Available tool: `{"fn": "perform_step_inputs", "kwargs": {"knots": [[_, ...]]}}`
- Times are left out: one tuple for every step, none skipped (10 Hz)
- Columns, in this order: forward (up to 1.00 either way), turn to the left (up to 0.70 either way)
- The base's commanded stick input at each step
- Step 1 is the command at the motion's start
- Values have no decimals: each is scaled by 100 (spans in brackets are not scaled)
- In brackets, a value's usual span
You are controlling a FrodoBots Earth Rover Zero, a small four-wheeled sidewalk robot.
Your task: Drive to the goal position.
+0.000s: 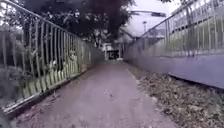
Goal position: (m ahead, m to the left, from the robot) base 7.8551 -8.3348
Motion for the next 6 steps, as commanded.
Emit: {"fn": "perform_step_inputs", "kwargs": {"knots": [[70, 0], [70, 0], [70, 0], [70, 0], [70, 0], [70, 0]]}}
